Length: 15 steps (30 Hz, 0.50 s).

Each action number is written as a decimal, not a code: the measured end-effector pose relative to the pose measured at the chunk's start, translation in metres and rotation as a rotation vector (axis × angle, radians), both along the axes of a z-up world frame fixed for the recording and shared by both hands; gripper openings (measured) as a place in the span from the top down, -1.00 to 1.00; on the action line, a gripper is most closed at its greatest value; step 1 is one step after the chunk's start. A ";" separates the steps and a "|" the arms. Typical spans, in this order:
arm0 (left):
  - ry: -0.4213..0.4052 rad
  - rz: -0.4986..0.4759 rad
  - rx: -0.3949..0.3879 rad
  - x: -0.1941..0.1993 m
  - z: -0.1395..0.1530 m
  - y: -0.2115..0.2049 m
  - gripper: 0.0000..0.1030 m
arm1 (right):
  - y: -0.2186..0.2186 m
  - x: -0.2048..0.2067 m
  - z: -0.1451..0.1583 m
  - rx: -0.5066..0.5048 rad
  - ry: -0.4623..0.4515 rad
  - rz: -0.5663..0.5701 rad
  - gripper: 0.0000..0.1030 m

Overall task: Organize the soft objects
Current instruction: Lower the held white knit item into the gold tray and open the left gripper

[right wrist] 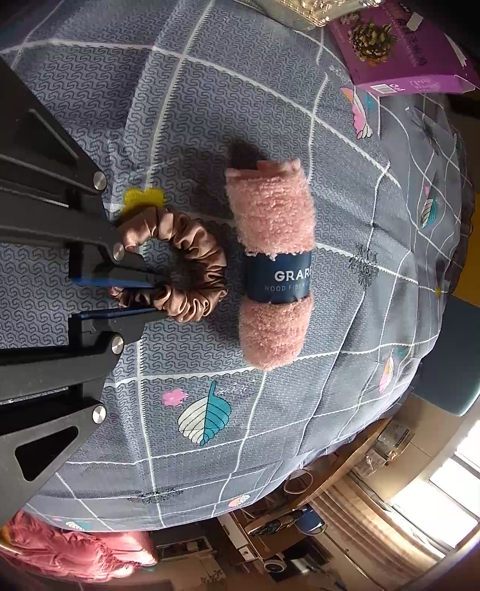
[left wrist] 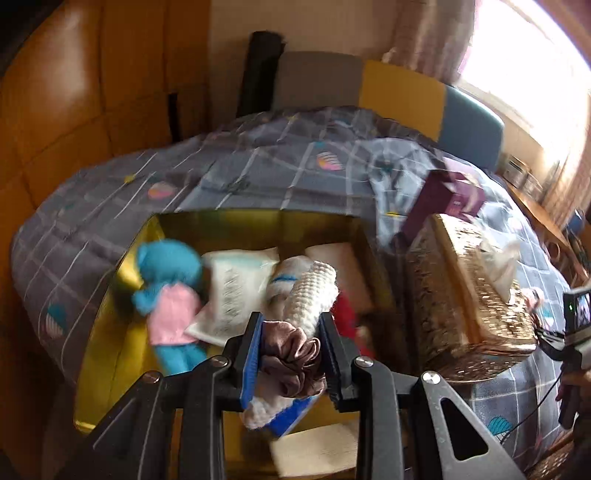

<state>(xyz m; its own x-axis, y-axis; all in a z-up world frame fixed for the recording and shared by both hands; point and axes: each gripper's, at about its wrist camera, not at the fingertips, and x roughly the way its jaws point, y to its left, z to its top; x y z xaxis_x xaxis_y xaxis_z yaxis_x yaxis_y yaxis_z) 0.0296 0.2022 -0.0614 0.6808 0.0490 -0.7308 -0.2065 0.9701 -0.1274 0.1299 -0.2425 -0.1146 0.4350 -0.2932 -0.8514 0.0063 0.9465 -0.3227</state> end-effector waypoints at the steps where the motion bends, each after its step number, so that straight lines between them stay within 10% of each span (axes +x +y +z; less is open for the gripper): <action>1: 0.001 0.024 -0.015 -0.004 -0.001 0.010 0.43 | 0.000 0.000 0.000 0.000 0.000 0.000 0.79; 15: 0.111 0.200 -0.178 -0.026 -0.034 0.073 0.43 | 0.002 -0.002 0.002 -0.010 0.004 0.008 0.79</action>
<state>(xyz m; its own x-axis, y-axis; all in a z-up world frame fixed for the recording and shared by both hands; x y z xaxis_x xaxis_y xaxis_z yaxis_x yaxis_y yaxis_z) 0.0035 0.2753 -0.0951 0.5862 0.0384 -0.8093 -0.4133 0.8733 -0.2579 0.1284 -0.2401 -0.1128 0.4338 -0.2985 -0.8501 -0.0029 0.9430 -0.3326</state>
